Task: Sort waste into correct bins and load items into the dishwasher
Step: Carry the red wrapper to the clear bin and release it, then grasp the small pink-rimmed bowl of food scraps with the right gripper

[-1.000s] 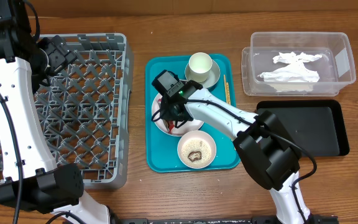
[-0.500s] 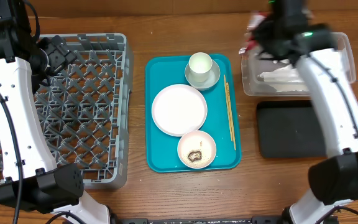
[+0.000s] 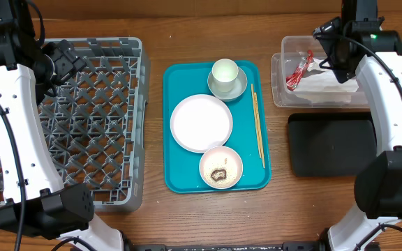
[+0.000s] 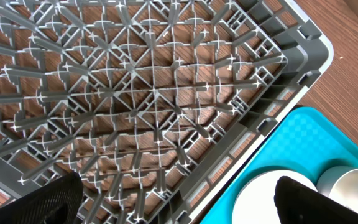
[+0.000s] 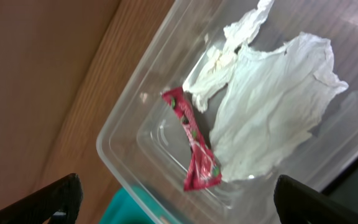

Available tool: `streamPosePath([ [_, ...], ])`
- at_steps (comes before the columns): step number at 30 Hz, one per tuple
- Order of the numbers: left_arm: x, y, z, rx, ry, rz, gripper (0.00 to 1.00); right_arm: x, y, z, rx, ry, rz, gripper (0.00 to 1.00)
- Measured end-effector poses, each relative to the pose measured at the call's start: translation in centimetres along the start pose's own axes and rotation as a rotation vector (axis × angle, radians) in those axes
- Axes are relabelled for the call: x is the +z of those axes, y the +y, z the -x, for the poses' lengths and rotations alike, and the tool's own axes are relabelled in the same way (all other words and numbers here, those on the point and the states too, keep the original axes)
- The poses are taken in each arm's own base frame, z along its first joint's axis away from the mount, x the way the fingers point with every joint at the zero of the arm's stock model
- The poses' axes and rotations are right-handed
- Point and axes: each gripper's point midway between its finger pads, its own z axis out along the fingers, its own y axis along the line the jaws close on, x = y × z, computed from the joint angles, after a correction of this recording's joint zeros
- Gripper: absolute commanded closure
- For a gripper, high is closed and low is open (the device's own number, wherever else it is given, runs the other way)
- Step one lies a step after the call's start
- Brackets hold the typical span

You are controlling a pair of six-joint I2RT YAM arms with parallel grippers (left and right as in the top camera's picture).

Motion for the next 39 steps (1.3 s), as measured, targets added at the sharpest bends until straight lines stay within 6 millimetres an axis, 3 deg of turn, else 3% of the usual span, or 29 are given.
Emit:
streamPosePath([
  [2,0.0,0.0,0.0,0.000,0.000,0.000,0.00,-1.4,0.5,-0.2,-0.048,0.015,0.034,0.00],
  [6,0.0,0.0,0.0,0.000,0.000,0.000,0.00,-8.6,2.8,2.3,-0.206,-0.118,0.179,0.00],
  [8,0.0,0.0,0.0,0.000,-0.001,0.000,0.00,-12.8,2.5,4.0,-0.262,-0.229,0.194,0.00],
  [10,0.0,0.0,0.0,0.000,0.000,0.000,0.00,-17.0,0.8,5.3,-0.298,-0.325,0.161,0.00],
  [11,0.0,0.0,0.0,0.000,0.000,0.000,0.00,-17.7,0.1,5.5,-0.299,-0.336,0.143,0.00],
  [13,0.0,0.0,0.0,0.000,0.000,0.000,0.00,-17.9,-2.2,6.1,-0.281,-0.329,0.074,0.00],
  [16,0.0,0.0,0.0,0.000,0.000,0.000,0.00,-16.5,-5.5,8.3,-0.213,-0.312,-0.017,0.00],
  [20,0.0,0.0,0.0,0.000,0.000,0.000,0.00,-15.9,-12.4,12.3,-0.049,-0.294,-0.132,0.00],
  [24,0.0,0.0,0.0,0.000,0.000,-0.001,0.00,-16.2,-16.2,13.2,0.047,-0.250,-0.160,0.00],
  [31,0.0,-0.4,-0.2,0.000,0.011,-0.021,0.00,-16.1,-16.1,13.2,0.066,-0.222,-0.116,0.00],
  [35,-0.3,-1.6,-2.7,-0.006,0.135,-0.108,0.00,-16.1,-16.0,13.1,0.066,-0.217,-0.110,0.00],
  [39,-0.5,-2.8,-3.4,-0.009,0.174,-0.177,0.00,-16.0,-15.9,13.1,0.065,-0.213,-0.102,0.00],
])
